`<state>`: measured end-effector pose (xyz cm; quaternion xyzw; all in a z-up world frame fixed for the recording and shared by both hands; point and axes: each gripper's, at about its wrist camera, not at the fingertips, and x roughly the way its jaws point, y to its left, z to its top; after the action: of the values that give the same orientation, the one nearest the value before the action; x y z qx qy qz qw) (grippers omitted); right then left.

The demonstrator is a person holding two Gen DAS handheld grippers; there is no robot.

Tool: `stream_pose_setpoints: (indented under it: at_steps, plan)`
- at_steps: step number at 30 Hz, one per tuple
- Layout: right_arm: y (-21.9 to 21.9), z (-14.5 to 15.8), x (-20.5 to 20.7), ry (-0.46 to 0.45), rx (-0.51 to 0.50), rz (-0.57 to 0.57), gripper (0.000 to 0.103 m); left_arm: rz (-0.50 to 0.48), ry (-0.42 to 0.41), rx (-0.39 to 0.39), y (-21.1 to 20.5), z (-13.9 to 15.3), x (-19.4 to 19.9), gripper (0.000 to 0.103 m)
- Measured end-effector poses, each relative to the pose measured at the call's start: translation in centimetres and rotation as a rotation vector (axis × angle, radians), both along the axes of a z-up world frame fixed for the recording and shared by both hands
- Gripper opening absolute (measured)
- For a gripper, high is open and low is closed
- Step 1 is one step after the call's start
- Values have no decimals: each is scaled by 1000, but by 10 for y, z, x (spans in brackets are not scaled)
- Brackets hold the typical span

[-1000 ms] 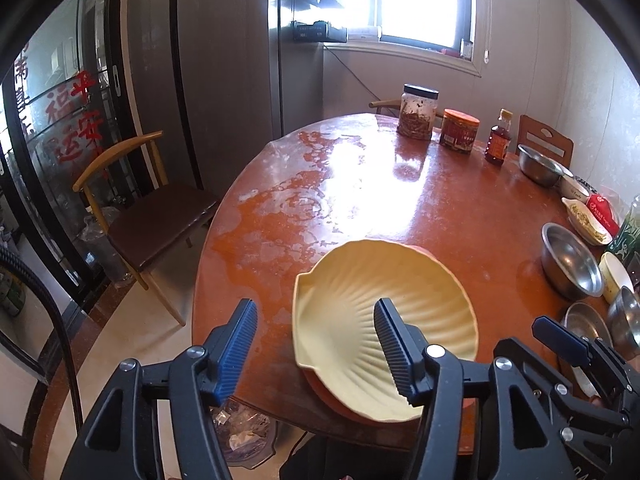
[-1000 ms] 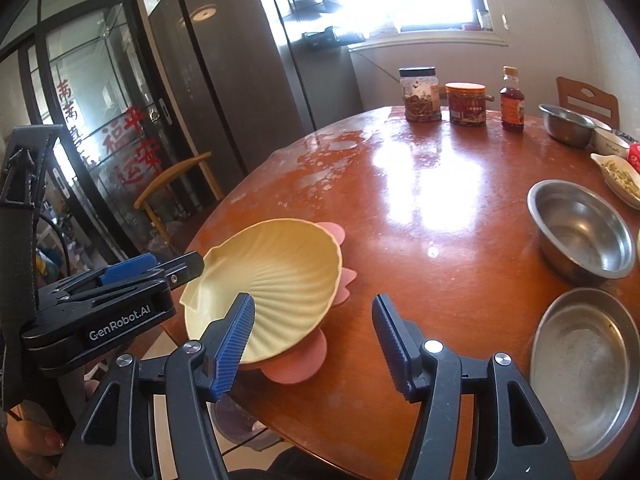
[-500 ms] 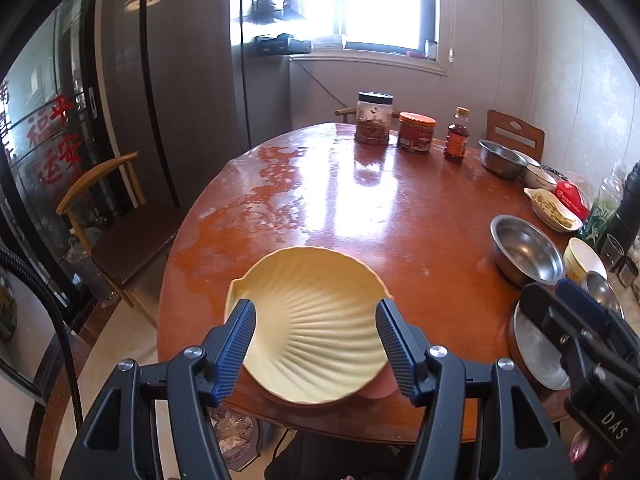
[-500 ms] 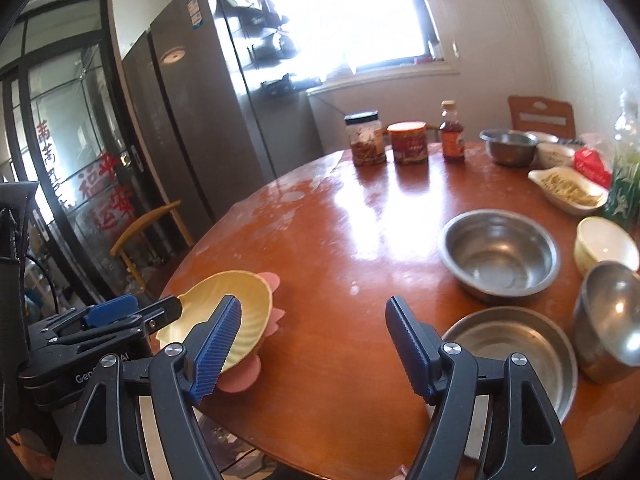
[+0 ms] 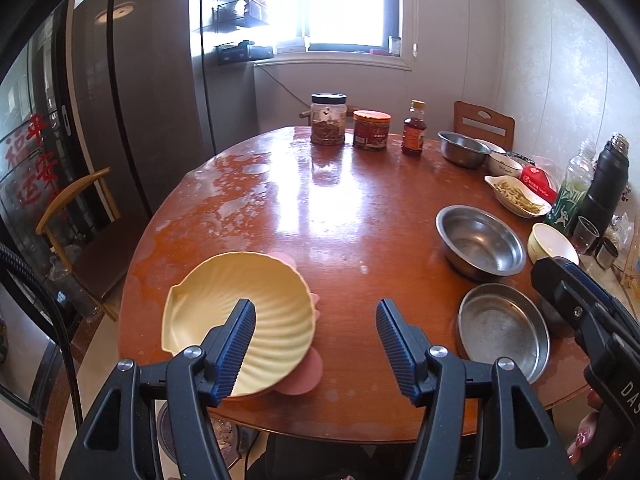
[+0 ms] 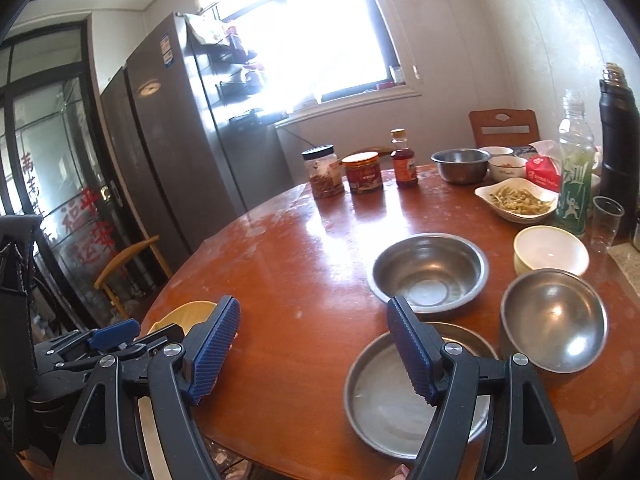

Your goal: Organize plates and bowls

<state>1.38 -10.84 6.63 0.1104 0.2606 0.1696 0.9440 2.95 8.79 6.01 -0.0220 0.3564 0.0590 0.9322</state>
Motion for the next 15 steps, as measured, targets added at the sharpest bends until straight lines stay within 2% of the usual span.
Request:
stream_pose_setpoints:
  at_steps: [8,10,15]
  plan:
    - [-34,-7,-8,23,-5,-60,77,-60,-1,6,-32,-4,5,63]
    - [-44,-12,-14,32,-1,-71,77,-73,0,11,-39,-6,6,68]
    - [-61,-30,-23,88,1,-104,77,-105,12,6,-53,-16,11,70]
